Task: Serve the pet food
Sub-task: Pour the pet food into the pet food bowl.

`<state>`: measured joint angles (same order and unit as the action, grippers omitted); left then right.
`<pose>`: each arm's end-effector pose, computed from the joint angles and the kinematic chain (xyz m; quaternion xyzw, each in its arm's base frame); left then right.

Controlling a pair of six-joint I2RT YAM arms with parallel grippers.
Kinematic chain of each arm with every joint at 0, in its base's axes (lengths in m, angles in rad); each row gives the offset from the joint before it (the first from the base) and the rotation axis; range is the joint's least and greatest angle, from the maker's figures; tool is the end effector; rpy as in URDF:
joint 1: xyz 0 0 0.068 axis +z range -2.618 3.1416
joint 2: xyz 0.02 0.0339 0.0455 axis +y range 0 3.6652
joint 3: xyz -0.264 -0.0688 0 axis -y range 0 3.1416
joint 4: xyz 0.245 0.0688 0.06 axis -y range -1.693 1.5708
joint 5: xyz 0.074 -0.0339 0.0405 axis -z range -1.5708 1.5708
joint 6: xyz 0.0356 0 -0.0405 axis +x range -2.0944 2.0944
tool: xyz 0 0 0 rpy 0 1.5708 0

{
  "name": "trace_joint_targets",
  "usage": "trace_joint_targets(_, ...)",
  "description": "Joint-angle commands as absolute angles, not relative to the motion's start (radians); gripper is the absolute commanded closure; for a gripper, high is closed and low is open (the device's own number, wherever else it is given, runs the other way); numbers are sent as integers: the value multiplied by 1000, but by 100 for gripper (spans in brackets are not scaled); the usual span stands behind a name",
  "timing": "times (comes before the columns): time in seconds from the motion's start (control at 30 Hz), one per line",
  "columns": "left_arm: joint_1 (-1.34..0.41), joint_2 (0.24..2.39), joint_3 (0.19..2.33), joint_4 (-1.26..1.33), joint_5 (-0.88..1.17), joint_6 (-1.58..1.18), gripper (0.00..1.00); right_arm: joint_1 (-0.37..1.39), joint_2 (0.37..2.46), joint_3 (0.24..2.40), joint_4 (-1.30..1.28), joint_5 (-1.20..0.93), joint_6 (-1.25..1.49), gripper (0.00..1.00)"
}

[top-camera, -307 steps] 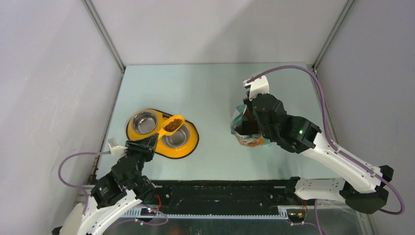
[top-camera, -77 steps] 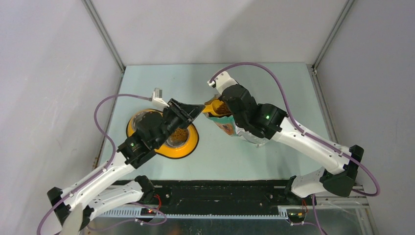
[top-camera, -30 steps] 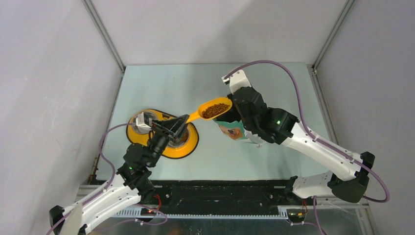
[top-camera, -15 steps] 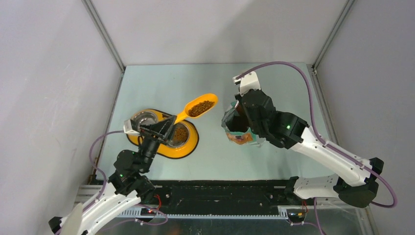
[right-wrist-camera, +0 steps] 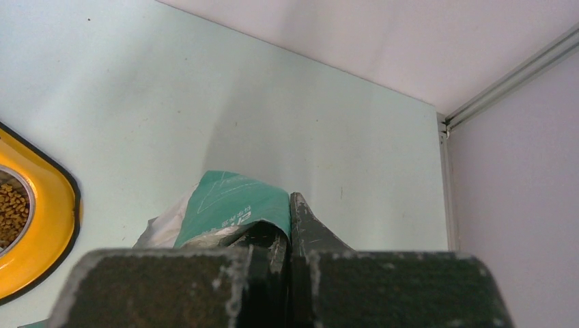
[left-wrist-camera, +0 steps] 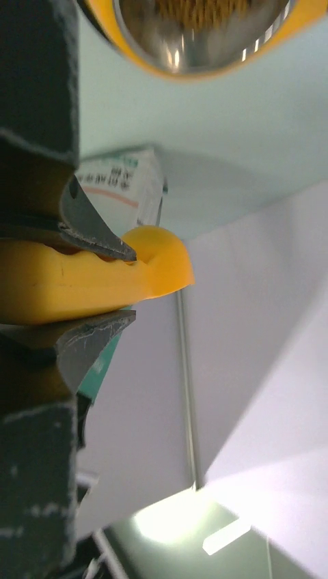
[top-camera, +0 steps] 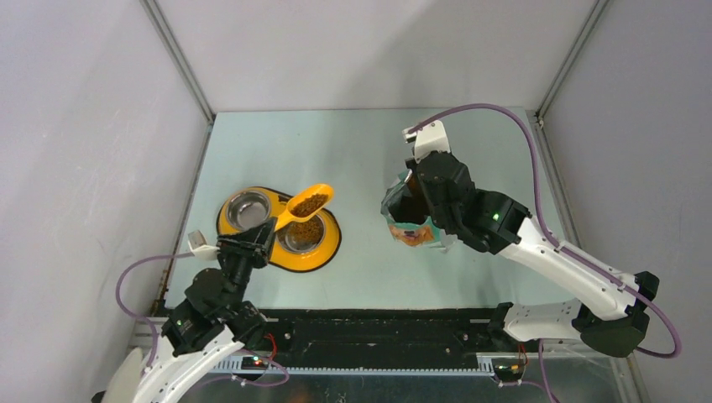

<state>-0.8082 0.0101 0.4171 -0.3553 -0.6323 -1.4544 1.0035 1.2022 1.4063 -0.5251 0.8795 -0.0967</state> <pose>0.0565 -0.0287 0.2736 -0.4216 0.5490 -0.5326 0.4870 0.1545 0.1914 0.4377 -0.1713 0.7558 -0.0785 0.6271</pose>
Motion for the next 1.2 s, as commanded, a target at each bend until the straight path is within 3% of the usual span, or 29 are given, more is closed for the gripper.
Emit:
trace_joint_targets(0.0,-801,-96,457,-610,-746,-1503,100,988,1142,1448,-346,1008,-91,100)
trace_joint_targets(0.37,-802,-68,525,-932,-859,-1590,100,974,1153,1422,-340,980,-110,100)
trace_joint_targets(0.83,-802,207,612,-1062,-856,-1619,100,947,1170,1417,-345,943,-118,100)
trace_joint_targets(1.17,-802,270,654,-1108,-904,-1631,100,936,1174,1418,-347,931,-114,100)
